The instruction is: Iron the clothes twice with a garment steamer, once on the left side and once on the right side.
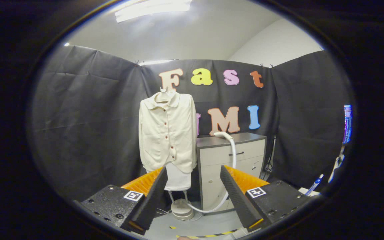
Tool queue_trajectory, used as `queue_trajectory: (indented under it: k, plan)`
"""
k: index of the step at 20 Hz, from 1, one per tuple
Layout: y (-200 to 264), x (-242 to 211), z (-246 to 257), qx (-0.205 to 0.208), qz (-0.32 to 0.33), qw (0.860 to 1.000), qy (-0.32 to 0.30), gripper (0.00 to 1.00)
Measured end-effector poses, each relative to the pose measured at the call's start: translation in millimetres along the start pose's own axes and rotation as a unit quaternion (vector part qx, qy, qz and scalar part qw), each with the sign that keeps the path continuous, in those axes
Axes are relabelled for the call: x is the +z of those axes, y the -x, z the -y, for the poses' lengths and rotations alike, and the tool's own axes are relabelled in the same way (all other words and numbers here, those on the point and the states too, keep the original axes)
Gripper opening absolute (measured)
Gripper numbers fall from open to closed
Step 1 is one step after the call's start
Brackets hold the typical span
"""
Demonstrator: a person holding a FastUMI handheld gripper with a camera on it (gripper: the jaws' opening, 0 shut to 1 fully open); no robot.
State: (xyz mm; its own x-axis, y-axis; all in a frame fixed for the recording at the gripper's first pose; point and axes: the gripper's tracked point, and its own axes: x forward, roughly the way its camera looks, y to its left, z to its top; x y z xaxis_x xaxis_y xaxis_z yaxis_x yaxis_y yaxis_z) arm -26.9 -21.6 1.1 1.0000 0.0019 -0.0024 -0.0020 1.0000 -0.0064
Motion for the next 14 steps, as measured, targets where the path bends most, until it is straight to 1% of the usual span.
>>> queue_trajectory:
  k: [7, 14]
  plan:
    - [-13, 1, 13, -0.002, -0.003, 1.000, 0.009, 0.97]
    - [-60, 2, 39, 0.017, 0.000, 0.999, 0.027, 0.97]
